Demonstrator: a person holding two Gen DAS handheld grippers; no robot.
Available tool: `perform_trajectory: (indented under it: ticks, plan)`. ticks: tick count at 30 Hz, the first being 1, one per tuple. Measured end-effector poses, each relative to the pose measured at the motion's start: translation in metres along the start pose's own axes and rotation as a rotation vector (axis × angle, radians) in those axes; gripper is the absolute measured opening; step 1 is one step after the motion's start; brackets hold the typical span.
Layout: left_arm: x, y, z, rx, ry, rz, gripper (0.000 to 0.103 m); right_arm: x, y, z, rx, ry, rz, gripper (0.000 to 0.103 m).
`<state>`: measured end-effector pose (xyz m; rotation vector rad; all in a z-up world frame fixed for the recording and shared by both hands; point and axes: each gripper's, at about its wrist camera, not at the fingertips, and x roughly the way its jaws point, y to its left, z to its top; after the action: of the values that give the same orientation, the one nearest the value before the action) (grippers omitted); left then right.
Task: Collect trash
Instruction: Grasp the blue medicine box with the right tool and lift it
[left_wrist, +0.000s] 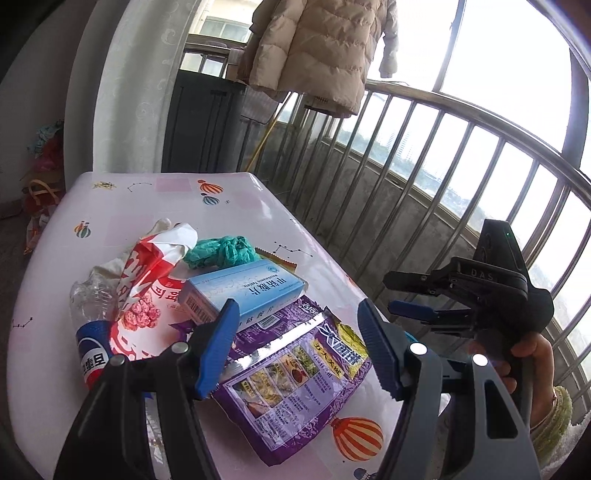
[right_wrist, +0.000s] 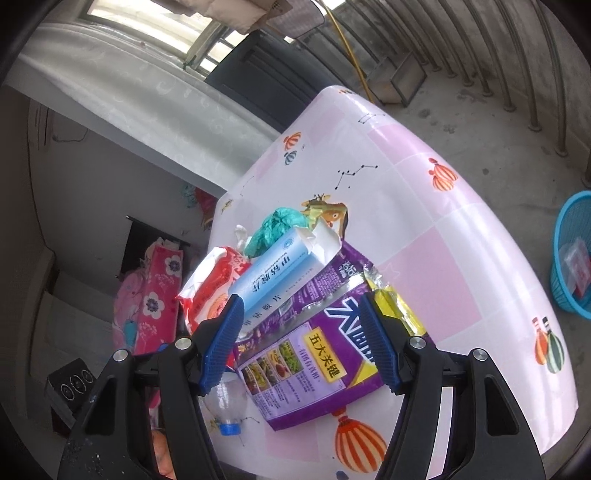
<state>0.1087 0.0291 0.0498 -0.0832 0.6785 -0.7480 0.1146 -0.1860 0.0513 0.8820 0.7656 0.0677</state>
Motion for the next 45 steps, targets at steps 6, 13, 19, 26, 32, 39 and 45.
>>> perform_trajectory:
  ticks: [6,13,19,26,32,39,45]
  plan:
    - [0.051,0.013,0.022,0.003,0.066,0.006,0.060,0.030,-0.014,0.008,0.080,0.064,0.063,0.048]
    - [0.128,0.054,0.054,-0.124,0.201,0.106,0.055,0.065,-0.023,0.006,0.112,0.157,0.101,0.040]
    - [0.178,0.089,0.062,-0.243,0.324,0.126,0.055,0.083,-0.029,0.004,0.124,0.209,0.129,0.038]
    - [0.190,0.101,0.065,-0.248,0.404,0.116,0.055,0.084,-0.039,0.007,0.150,0.229,0.149,0.038]
    - [0.167,0.081,0.053,-0.243,0.462,-0.055,0.055,0.081,-0.042,0.008,0.166,0.225,0.180,0.037]
    - [0.134,0.052,0.029,-0.249,0.436,-0.174,0.045,0.067,-0.049,0.004,0.177,0.231,0.203,0.034]
    - [0.108,0.031,0.018,-0.253,0.385,-0.238,0.040,0.051,-0.044,0.001,0.143,0.226,0.186,0.034]
